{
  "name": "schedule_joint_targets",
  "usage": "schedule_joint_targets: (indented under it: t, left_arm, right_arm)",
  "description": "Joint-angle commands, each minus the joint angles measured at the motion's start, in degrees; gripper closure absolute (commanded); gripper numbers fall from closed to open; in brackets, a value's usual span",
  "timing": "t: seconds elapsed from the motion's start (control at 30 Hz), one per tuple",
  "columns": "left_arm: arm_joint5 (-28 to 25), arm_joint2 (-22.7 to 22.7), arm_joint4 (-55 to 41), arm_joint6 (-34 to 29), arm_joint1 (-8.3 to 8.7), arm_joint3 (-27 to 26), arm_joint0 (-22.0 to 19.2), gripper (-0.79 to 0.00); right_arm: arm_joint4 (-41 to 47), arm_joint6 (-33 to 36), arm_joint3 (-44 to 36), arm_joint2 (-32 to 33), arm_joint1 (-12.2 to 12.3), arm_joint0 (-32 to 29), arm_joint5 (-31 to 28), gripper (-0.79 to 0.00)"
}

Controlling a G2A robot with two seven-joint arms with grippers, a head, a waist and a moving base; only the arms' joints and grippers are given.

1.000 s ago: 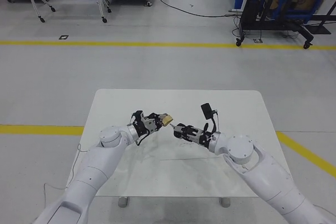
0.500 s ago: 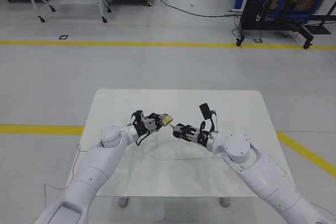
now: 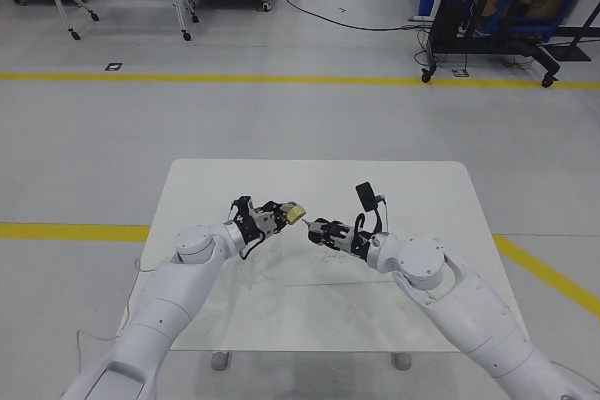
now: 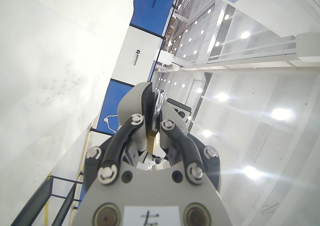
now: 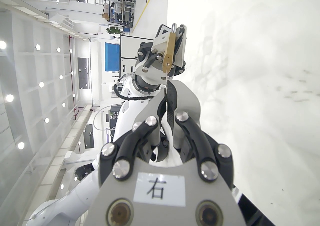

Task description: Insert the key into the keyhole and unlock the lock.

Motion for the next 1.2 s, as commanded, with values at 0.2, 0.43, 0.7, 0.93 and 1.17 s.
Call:
schedule_joint_targets:
  t: [0.2, 0.43, 0.7, 0.93, 1.17]
  left_arm:
    - [0.7, 0.0, 0.7, -0.2, -0.08, -0.8, 0.5, 0.000]
    - [0.8, 0.0, 1.3, -0.4, -0.16, -0.9, 0.5, 0.000]
    - [-0.2, 0.3, 3.3, 0.4, -0.27, -1.3, 0.7, 0.000]
    - [-0.1, 0.3, 3.8, 0.4, -0.37, -1.4, 0.7, 0.000]
    - [-0.3, 0.4, 4.7, -0.3, -0.44, -1.6, 0.7, 0.000]
  right_arm:
    - [-0.5, 0.2, 1.2, -0.3, -0.6, 0.9, 1.0, 0.000]
    - [-0.9, 0.4, 2.2, -0.3, -1.0, 1.3, 1.4, 0.000]
    - [-2.3, -0.1, 2.0, -0.3, -1.5, 1.4, 2.8, 0.000]
    - [-2.7, -0.2, 2.0, -0.6, -1.9, 1.5, 3.3, 0.000]
    - [-3.1, -0.5, 2.8, -0.9, -2.5, 2.1, 3.8, 0.000]
